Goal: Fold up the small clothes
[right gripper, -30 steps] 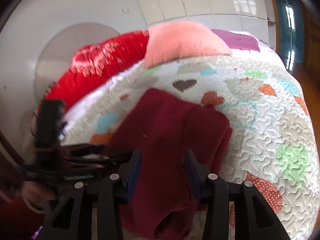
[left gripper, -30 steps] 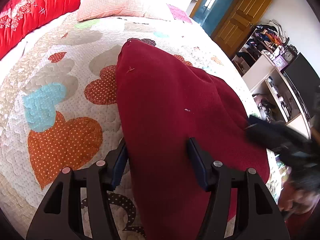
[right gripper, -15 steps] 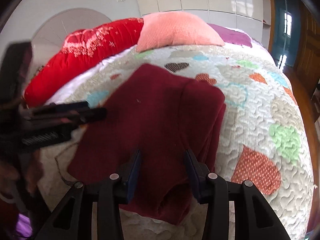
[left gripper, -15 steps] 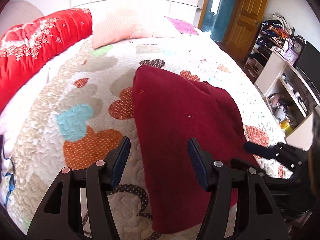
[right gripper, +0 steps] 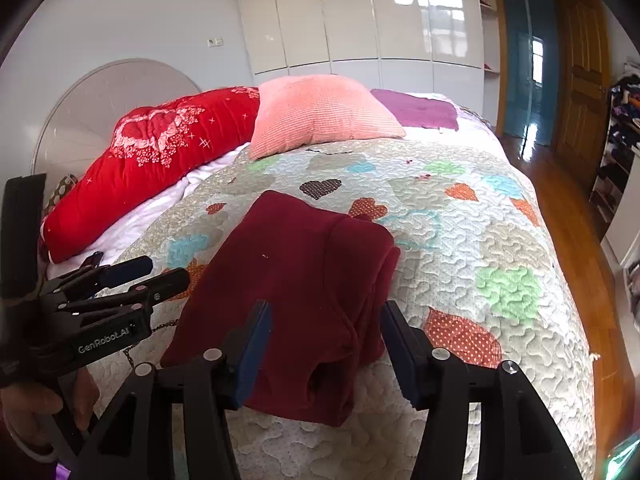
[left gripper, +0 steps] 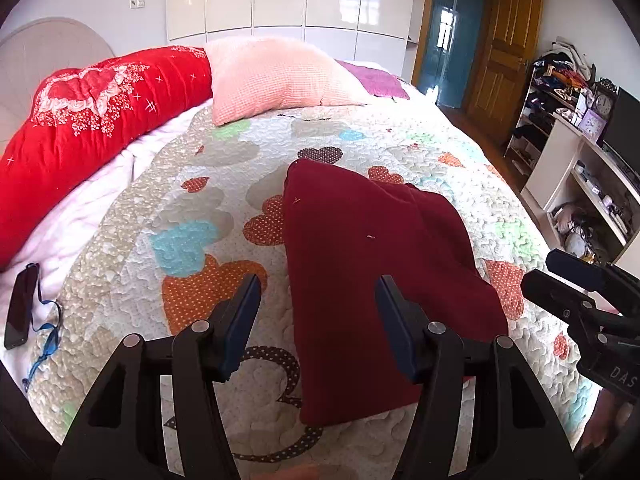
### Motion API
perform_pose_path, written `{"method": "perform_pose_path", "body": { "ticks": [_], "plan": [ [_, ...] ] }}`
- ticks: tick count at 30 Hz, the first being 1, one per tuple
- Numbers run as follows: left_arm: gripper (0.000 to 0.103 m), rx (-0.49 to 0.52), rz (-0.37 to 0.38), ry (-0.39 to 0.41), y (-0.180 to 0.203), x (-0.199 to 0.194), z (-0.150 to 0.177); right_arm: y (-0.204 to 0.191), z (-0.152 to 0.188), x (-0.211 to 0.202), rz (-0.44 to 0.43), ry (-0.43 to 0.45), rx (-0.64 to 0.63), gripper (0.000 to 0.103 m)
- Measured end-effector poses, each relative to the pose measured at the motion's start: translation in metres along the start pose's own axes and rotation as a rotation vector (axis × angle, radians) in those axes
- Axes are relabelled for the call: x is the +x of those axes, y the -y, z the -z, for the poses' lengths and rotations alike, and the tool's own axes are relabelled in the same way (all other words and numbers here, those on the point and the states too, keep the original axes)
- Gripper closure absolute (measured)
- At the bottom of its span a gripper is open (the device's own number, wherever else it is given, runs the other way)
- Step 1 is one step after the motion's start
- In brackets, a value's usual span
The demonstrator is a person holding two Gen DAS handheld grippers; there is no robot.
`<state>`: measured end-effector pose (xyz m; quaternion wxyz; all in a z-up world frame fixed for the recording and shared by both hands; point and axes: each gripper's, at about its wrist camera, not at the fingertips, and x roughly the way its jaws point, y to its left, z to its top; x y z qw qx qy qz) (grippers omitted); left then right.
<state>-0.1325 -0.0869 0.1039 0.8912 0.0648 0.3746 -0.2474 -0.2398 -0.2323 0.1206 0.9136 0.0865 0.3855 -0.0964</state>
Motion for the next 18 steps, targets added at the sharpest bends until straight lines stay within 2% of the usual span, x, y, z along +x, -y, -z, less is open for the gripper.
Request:
{"method": "perform_pose_path", "body": {
  "ticks": [10, 18],
  "plan": [
    [0.044, 0.003, -0.012, 0.02, 0.0054, -0.0097, 0.0031, 0.0058, 0.0015, -0.0047, 0.031, 0.017, 0.045, 0.04],
    [0.044, -0.006, -0.02, 0.025, 0.0039, -0.0093, 0.0017, 0.0074, 0.0007, 0.0008, 0.022, 0.005, 0.063, 0.039]
  ]
}}
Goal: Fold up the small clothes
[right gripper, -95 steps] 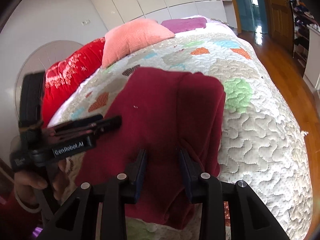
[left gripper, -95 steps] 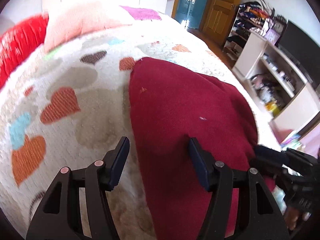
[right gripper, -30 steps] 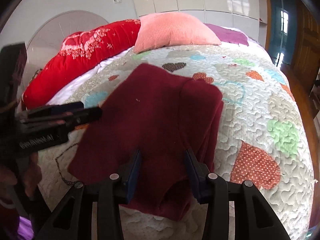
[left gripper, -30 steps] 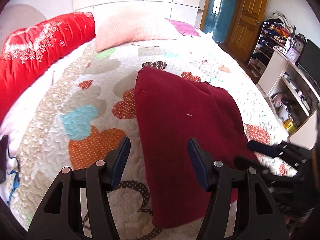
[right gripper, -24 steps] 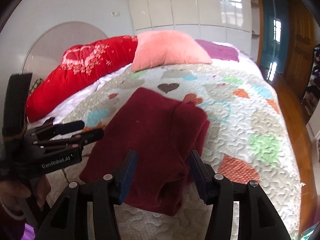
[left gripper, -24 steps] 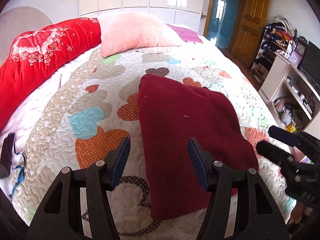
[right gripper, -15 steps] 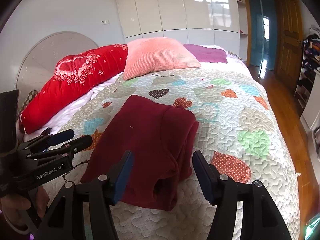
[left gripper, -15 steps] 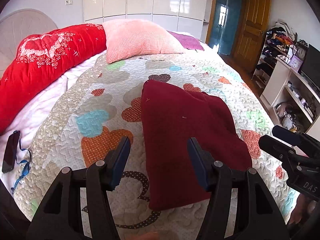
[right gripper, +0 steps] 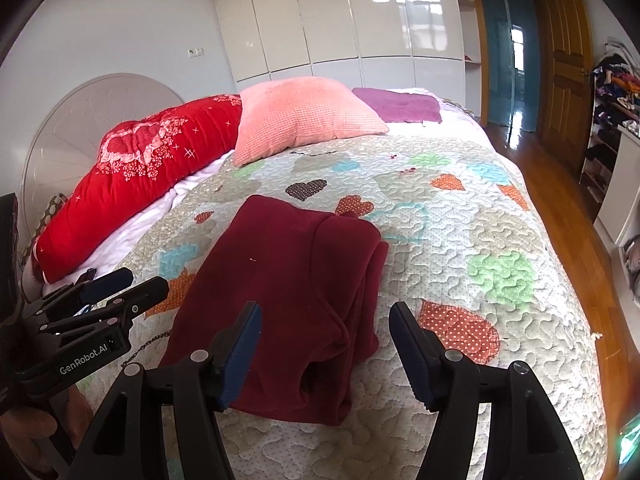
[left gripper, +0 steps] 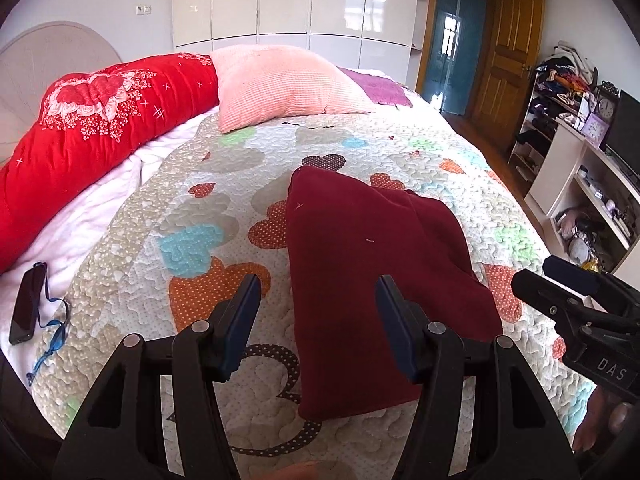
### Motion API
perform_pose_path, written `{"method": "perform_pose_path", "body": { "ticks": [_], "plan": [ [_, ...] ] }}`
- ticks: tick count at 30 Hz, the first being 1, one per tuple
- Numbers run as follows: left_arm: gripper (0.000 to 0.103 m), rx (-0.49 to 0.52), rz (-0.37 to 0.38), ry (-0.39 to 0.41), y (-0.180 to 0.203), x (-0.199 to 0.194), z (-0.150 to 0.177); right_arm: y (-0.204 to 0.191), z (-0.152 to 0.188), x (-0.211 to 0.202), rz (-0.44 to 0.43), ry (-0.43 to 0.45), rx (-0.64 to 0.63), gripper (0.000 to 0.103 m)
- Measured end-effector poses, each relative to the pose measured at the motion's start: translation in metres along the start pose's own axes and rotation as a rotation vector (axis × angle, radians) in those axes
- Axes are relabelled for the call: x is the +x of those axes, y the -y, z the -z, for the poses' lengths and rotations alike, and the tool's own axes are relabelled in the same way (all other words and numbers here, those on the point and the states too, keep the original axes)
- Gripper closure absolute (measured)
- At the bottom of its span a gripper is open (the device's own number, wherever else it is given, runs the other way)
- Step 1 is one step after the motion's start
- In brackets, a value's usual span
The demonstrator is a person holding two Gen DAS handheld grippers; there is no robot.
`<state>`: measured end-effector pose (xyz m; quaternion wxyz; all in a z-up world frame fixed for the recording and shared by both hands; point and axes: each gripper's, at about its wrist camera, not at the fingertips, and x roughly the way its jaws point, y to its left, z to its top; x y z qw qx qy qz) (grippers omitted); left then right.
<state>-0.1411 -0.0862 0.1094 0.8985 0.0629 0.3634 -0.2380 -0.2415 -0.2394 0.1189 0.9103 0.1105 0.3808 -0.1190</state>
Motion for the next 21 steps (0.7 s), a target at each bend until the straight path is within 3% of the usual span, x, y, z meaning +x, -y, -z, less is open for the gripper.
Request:
{"method": "perform_pose_path", "body": {
  "ticks": [21],
  "plan": [
    [0.044, -0.004, -0.002, -0.023, 0.001, 0.01, -0.001, 0.002, 0.003, 0.018, -0.031, -0.036, 0.022, 0.039]
  ]
}}
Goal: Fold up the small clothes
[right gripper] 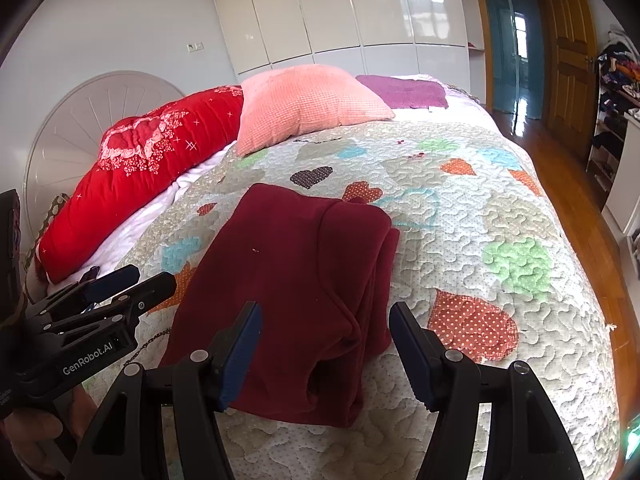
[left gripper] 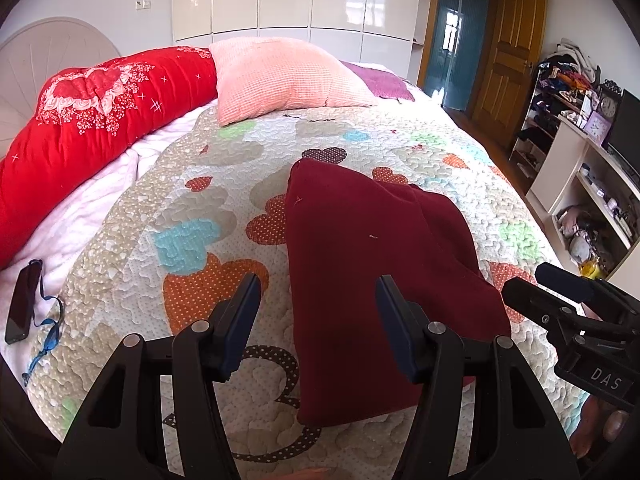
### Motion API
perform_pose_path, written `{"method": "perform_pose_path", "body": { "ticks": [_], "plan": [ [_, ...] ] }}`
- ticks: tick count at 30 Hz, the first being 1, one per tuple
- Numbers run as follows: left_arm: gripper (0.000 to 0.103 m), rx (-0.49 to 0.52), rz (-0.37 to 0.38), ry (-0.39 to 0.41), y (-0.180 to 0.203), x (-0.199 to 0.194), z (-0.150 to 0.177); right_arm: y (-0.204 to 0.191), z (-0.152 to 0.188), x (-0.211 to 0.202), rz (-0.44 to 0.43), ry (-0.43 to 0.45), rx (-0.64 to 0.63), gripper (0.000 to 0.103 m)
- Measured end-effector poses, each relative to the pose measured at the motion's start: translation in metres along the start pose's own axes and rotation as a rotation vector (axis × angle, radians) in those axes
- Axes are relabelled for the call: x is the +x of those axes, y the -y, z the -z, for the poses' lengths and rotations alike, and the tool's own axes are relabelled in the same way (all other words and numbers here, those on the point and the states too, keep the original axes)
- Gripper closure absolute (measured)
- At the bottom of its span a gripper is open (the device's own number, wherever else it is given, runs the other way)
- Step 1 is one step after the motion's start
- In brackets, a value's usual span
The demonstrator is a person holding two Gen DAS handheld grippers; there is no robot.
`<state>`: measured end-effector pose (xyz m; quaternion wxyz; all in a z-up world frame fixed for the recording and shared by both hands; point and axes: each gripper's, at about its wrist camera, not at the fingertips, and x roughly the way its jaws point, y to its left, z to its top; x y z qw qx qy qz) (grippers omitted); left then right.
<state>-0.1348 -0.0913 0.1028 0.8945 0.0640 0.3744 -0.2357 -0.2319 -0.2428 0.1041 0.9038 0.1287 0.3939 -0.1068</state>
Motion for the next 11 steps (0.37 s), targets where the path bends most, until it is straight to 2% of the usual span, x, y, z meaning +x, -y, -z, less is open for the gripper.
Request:
{"method": "perform_pose_path", "body": {
  "ticks": [11],
  "plan": [
    [0.044, -0.037, 0.021, 0.005, -0.012, 0.006, 0.0, 0.004, 0.001, 0.006, -0.006, -0.007, 0.006, 0.039]
  ]
}}
